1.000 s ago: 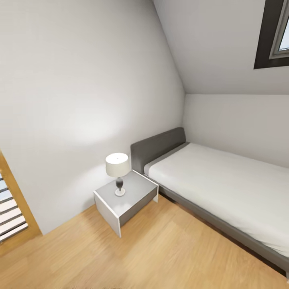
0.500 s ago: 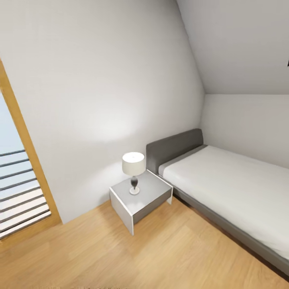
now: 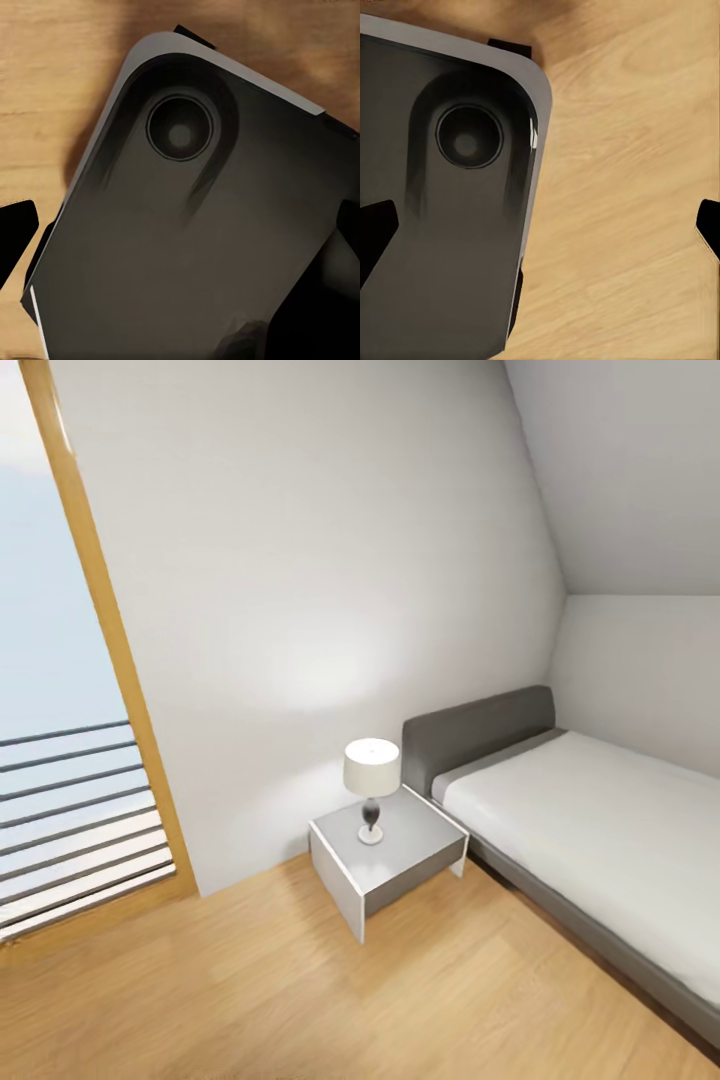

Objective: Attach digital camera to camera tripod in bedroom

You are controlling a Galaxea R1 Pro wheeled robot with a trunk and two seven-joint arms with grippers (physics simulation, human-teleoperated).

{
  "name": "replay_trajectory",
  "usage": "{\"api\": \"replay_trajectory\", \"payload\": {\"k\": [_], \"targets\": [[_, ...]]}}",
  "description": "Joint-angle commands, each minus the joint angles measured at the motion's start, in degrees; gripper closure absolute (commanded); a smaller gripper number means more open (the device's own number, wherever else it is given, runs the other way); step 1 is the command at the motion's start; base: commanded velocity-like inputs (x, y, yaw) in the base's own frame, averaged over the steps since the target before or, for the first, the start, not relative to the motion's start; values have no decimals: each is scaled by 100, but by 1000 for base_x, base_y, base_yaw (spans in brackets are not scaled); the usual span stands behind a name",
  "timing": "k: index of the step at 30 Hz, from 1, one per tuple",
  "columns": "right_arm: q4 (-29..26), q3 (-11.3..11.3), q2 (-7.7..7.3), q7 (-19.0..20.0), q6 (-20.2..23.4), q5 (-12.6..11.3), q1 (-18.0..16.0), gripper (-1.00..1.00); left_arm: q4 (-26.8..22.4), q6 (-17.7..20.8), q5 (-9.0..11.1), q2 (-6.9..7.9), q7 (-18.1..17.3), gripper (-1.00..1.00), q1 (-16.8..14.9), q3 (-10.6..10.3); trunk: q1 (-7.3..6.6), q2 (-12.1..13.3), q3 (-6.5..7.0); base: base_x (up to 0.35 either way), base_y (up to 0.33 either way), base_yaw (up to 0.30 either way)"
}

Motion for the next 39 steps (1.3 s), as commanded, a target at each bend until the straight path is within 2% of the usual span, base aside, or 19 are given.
{"api": "replay_trajectory", "payload": {"k": [1,39], "targets": [[0,0,-1,-5,-11,43,-1,-100,-6,-9,9,-1,4,-100,1,3,0,-3,-5,0,0,269],[0,-8,-4,-5,-16,43,-1,-100,-6,-11,9,-2,4,-100,1,3,0,-3,-5,0,0,269]]}}
